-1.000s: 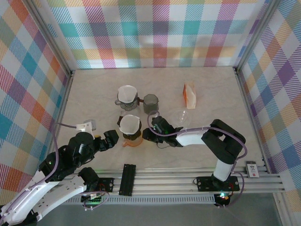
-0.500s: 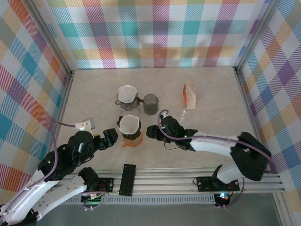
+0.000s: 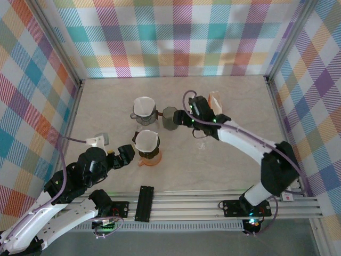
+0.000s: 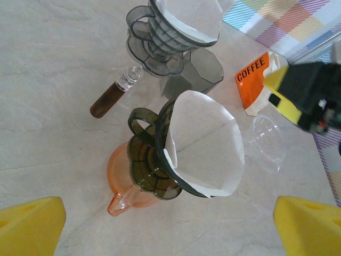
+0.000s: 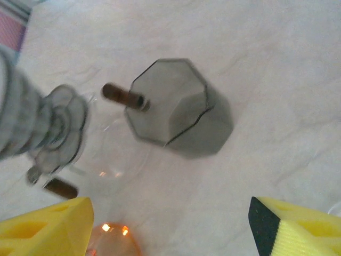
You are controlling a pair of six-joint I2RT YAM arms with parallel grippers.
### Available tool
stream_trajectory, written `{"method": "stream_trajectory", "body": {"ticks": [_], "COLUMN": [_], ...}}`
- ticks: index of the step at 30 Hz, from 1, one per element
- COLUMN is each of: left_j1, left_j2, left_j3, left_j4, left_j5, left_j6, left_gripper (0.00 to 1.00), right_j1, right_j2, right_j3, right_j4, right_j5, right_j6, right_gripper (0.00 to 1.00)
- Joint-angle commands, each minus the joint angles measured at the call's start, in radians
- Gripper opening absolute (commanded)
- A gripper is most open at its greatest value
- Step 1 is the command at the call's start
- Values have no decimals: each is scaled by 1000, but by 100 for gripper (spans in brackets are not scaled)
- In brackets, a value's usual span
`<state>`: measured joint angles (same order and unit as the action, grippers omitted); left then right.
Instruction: Place the coffee filter in the dripper
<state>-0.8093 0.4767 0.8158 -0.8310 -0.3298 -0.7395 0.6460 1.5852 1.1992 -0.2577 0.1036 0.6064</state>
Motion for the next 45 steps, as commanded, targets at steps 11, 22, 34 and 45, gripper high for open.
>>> {"method": "stream_trajectory", "body": {"ticks": [11,22,34,45], "left_j1": [-3,-3,-4,-3], "left_j2": [17,12,2,2], "left_j3": [-13,-18,-15,-22], "left_j4": [67,66,60,75], "left_j5": [23,14,8,20], "left_j6": [31,26,25,19], "left_gripper": [100,100,100,100], "right_j1": [-43,-54,-38,26], "right_j2": [444,539,442,206], "right_j3": [506,591,474,246], "right_j4": [-330,-411,-407,-373], "right_j5": [44,44,12,45], "right_j6": [-115,-113,-160,-176], "right_gripper": [79,47,22,17]}}
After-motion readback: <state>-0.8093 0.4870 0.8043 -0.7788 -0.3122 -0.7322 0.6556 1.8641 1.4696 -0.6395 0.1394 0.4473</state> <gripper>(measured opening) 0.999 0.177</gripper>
